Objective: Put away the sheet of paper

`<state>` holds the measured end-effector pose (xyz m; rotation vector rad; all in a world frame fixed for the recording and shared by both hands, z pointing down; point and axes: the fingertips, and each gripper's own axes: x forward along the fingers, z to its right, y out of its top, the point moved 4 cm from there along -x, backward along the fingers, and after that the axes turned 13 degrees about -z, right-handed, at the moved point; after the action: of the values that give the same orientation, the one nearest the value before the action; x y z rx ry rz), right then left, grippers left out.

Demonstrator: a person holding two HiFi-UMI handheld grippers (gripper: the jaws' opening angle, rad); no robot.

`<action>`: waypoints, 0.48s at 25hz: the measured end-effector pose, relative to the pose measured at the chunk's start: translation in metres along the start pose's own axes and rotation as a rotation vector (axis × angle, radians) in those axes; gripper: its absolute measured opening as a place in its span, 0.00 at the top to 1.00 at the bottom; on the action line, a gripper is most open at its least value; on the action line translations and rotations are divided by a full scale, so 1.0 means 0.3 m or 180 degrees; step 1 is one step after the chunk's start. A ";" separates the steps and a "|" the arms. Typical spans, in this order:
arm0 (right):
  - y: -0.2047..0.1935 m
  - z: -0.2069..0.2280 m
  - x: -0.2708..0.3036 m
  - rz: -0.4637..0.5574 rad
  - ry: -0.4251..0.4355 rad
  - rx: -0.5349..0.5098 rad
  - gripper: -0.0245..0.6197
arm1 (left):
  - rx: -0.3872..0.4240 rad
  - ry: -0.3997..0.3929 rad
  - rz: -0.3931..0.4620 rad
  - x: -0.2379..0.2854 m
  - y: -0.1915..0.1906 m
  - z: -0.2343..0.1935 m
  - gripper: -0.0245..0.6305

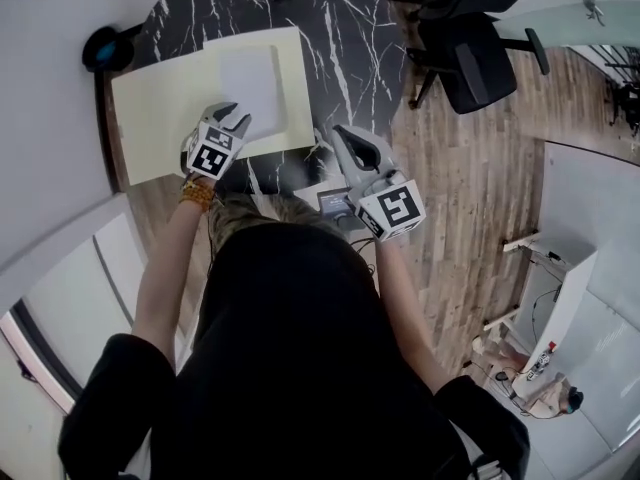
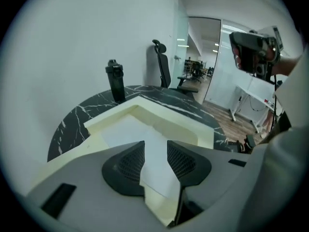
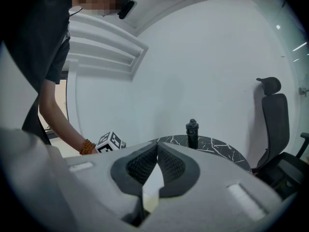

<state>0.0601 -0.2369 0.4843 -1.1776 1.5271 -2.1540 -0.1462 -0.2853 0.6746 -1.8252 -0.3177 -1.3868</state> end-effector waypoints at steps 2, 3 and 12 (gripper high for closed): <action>0.007 -0.010 0.014 0.0034 0.0089 -0.0012 0.96 | -0.0112 0.0069 0.0190 -0.079 0.006 0.037 0.72; 0.008 -0.015 0.019 0.0049 0.0137 -0.0008 0.96 | -0.0170 0.0108 0.0271 -0.112 0.005 0.056 0.72; -0.018 -0.070 0.067 -0.0036 0.0549 -0.0120 0.96 | -0.0540 0.0460 0.0865 -0.342 -0.008 0.174 0.72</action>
<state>0.0332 -0.2328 0.4959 -1.0372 1.6403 -2.2962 -0.1492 -0.2196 0.5801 -1.8126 0.1232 -1.3756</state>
